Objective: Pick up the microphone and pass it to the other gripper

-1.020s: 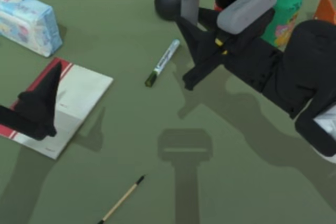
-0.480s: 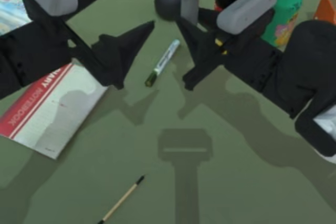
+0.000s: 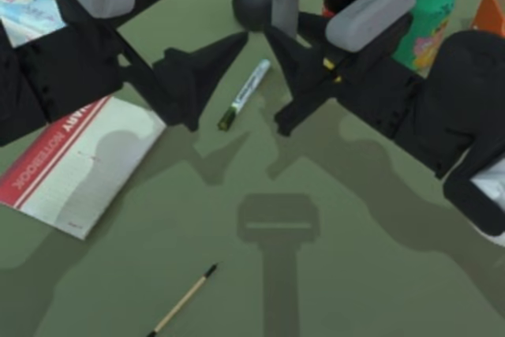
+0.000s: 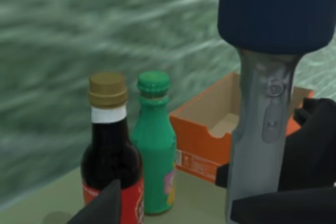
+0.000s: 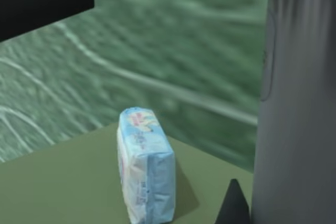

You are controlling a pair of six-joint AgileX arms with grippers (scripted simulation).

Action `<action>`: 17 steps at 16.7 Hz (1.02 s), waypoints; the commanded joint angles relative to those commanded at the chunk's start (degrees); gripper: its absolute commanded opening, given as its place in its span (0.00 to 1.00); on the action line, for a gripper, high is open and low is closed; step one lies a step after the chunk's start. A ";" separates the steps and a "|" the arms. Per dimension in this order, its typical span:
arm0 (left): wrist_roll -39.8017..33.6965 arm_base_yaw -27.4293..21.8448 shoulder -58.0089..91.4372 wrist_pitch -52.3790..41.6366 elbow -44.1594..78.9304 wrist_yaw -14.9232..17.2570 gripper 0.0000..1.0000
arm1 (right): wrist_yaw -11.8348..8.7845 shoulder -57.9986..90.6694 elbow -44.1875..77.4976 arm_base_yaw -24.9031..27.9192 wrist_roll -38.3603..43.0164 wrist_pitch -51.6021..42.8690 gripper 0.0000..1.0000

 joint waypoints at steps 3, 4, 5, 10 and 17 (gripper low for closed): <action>-0.07 -2.08 4.11 1.22 3.43 -1.71 1.00 | 0.00 0.00 0.00 0.00 0.00 0.00 0.00; -0.09 -3.14 6.65 1.88 5.28 -2.69 1.00 | 0.00 0.00 0.00 0.00 0.00 0.00 0.00; -0.10 -4.27 9.56 2.61 7.32 -3.79 1.00 | 0.00 0.00 0.00 0.00 0.00 0.00 0.00; -0.22 -9.29 20.76 5.39 15.61 -8.65 1.00 | 0.00 0.00 0.00 0.00 0.00 0.00 0.00; -0.25 -9.69 21.39 5.56 16.20 -9.03 0.85 | 0.00 0.00 0.00 0.00 0.00 0.00 0.00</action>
